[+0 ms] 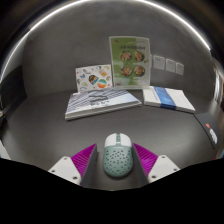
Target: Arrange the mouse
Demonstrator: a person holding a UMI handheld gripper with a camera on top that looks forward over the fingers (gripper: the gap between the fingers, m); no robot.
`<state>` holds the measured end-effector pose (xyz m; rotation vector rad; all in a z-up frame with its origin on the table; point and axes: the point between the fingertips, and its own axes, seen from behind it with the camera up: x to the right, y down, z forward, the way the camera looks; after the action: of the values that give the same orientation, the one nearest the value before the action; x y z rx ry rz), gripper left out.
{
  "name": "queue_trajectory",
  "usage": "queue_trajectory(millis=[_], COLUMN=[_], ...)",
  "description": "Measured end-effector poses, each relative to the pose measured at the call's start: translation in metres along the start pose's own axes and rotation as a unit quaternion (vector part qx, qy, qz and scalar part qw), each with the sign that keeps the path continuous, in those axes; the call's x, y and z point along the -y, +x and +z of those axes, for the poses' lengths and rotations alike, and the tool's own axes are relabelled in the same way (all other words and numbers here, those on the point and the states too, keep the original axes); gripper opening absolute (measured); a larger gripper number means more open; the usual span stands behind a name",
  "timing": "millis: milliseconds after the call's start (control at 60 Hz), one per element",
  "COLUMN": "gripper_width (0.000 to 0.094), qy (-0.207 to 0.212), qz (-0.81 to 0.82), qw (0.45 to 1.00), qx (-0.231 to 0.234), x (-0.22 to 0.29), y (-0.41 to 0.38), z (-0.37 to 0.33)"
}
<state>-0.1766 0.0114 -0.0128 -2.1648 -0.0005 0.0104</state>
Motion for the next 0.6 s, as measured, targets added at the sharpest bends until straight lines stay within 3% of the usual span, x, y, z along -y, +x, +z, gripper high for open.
queue_trajectory(millis=[50,67,317,383,500,600], gripper_width=[0.0644,0.0546,0.0447,0.0419,0.0419,0.0419], qy=[0.002,0.003,-0.001,0.001,0.048,0.126], qz=[-0.007,-0.008,-0.024,-0.044,-0.037,-0.036], qw=[1.0,1.0,1.0,0.998,0.993,0.984], qx=[0.01,0.014,0.019,0.046,0.098,0.116], x=[0.001,0.0,0.002,0.005,0.059,0.143], y=[-0.007,-0.01,-0.012,-0.022,-0.024,0.025], z=[0.001,0.002,0.002,-0.002,-0.041,-0.092])
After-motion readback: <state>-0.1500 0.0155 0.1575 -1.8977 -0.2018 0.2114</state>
